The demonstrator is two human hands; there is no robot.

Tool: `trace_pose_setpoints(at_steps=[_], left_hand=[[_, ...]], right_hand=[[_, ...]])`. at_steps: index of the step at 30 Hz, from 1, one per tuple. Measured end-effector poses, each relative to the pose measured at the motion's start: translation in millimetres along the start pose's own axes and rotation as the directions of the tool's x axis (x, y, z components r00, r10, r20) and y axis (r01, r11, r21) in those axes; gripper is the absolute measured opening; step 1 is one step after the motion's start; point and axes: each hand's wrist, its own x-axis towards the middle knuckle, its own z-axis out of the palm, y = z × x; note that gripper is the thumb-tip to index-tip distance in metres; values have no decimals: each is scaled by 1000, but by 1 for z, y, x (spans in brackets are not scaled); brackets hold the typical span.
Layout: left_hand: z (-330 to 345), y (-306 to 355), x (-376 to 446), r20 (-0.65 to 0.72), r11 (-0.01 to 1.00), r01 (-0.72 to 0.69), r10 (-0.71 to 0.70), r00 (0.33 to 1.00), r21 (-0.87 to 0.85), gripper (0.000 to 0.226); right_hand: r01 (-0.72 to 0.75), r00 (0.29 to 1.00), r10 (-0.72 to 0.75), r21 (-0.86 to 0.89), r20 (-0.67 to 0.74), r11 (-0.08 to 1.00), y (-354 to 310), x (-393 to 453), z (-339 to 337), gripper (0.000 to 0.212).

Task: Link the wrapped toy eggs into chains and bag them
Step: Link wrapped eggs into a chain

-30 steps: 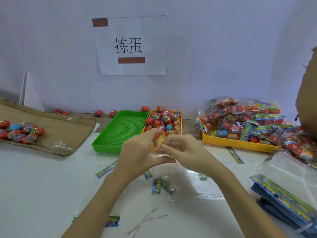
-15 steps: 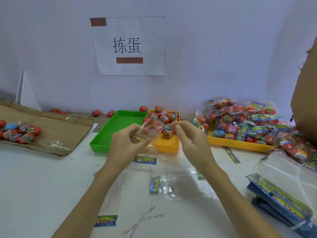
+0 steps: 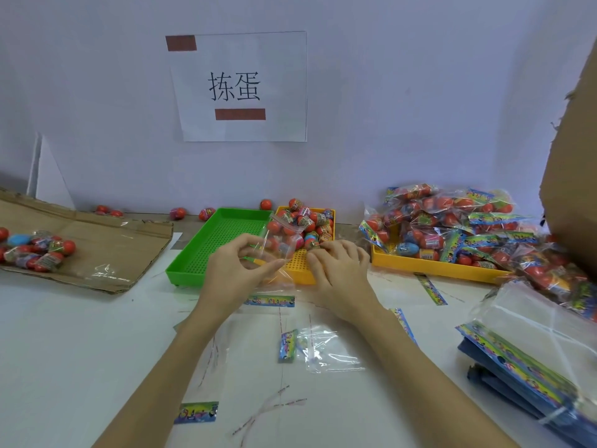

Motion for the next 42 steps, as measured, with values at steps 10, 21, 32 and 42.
trace_pose_setpoints(at_steps=[10,21,32,42], left_hand=[[6,1,-4,80,998,-49,52,995,-42,39],[11,6,-8,164,966,-254,258,952,-44,54],[13,7,-10,164,950,-310,312,936,-35,37],[14,-4,-7,176,959,-283,278,944,7,34]], right_hand=[[127,937,93,577,-336,807,-21,-9,-30,22],[258,958,-153,492,-244,832,-32,-12,-39,30],[167,986,-140,542,-90,824,-43,-19,-38,16],[158,979,-201,530,23,833,-49,-22,-33,29]])
